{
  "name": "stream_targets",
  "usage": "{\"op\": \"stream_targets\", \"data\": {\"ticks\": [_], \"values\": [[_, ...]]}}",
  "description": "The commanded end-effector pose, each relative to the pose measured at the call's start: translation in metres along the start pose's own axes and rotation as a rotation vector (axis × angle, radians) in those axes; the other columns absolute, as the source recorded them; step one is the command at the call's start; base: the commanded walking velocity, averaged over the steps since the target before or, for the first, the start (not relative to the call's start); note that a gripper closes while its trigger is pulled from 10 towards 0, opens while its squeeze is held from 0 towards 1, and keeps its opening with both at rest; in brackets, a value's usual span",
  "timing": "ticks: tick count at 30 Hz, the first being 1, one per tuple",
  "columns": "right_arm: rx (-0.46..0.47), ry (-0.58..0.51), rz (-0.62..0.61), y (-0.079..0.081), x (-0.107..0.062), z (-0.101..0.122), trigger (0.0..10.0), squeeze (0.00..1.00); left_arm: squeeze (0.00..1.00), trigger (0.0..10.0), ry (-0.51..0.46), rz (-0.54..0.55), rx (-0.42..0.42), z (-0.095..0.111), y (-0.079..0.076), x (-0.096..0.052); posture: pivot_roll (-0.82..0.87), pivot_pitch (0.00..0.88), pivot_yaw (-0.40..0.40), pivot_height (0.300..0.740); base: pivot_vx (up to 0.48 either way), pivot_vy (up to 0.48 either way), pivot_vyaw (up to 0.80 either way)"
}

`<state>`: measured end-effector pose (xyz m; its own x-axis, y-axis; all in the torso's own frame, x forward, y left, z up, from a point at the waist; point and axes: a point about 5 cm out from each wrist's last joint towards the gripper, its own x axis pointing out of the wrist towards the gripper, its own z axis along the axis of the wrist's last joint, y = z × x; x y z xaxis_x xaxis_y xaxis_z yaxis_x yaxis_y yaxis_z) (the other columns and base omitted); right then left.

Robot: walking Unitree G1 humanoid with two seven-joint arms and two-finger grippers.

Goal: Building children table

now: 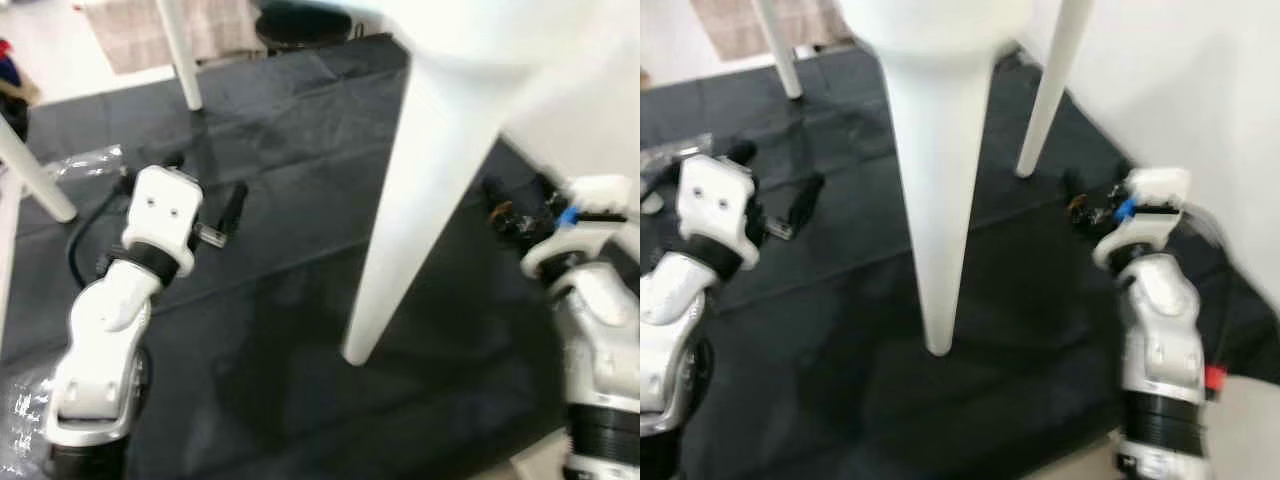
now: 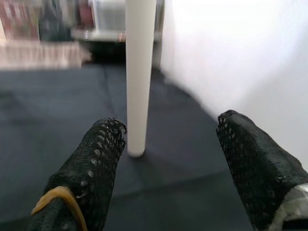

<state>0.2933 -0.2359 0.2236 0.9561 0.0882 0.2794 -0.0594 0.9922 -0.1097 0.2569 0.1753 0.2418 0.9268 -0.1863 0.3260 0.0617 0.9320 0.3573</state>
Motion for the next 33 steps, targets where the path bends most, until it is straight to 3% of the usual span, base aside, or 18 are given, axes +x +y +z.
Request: {"op": "stream_targets", "data": {"ticks": [1,8,15,33], "values": [[0.01,0.027,-0.005,0.005,-0.006,-0.002,10.0,0.0,0.0,10.0,0.009,0.002,-0.025,0.003,-0.008,-0.007,0.02,0.146,-0.064,0.74,0.0,0.0,0.0],[0.0,0.041,0.004,0.012,-0.01,-0.003,10.0,0.0,0.0,10.0,0.034,0.022,-0.035,0.002,-0.01,-0.013,0.02,0.144,-0.068,0.74,0.0,0.0,0.0],[0.032,0.093,-0.005,0.02,-0.016,-0.005,10.0,0.0,0.0,10.0,0.07,0.045,-0.046,0.002,-0.013,-0.018,0.02,0.147,-0.065,0.74,-0.331,0.0,0.0],[0.006,0.192,0.029,0.047,-0.032,-0.011,10.0,0.0,0.0,10.0,0.123,0.03,-0.084,0.001,-0.029,-0.021,0.02,0.171,-0.062,0.74,-0.376,0.0,0.0]]}}
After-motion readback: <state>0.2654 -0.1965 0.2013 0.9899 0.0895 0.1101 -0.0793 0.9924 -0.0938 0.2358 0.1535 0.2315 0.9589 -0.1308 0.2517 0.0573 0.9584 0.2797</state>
